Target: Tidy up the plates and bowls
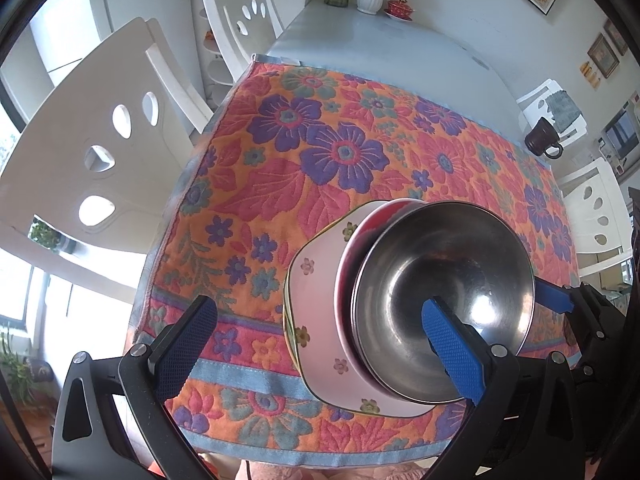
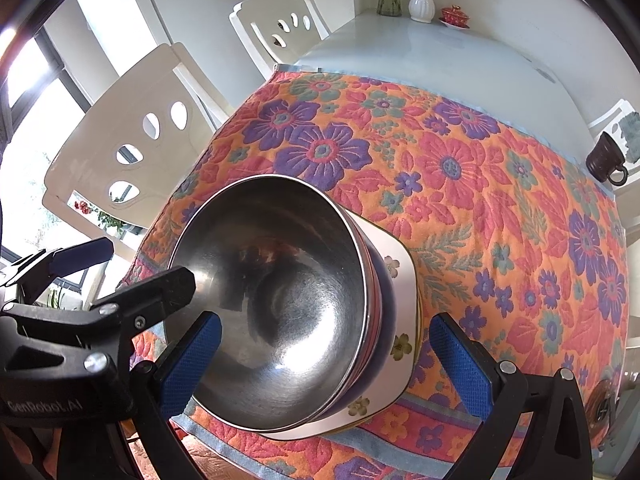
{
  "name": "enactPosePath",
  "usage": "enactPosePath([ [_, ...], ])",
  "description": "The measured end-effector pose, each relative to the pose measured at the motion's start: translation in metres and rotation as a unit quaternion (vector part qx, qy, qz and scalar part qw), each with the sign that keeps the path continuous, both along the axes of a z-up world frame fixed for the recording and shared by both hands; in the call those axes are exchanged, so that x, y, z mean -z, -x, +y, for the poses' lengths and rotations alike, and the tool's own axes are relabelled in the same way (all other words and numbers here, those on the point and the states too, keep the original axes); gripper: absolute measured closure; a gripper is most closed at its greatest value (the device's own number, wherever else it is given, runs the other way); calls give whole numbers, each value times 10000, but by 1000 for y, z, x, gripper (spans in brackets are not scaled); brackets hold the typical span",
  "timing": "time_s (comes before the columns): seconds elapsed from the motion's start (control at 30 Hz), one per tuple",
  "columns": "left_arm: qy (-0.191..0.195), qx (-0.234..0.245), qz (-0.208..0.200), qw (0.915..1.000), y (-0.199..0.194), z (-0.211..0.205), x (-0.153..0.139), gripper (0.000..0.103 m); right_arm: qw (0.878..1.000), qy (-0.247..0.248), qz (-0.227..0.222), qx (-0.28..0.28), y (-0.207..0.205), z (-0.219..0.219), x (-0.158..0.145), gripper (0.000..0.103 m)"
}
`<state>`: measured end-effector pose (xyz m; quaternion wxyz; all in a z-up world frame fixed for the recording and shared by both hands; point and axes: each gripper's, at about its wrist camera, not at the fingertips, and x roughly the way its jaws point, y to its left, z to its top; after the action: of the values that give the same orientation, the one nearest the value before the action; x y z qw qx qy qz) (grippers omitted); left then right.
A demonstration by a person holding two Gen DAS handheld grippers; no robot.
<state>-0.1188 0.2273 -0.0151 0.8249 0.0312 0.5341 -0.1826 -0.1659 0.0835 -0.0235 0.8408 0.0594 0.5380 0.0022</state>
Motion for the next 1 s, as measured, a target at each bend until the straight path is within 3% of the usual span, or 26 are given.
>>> enactPosePath([
  [1.0, -47, -654, -84, 9978, 6, -2, -6, 1, 9982, -79, -142, -586, -8, -8, -2, 0],
])
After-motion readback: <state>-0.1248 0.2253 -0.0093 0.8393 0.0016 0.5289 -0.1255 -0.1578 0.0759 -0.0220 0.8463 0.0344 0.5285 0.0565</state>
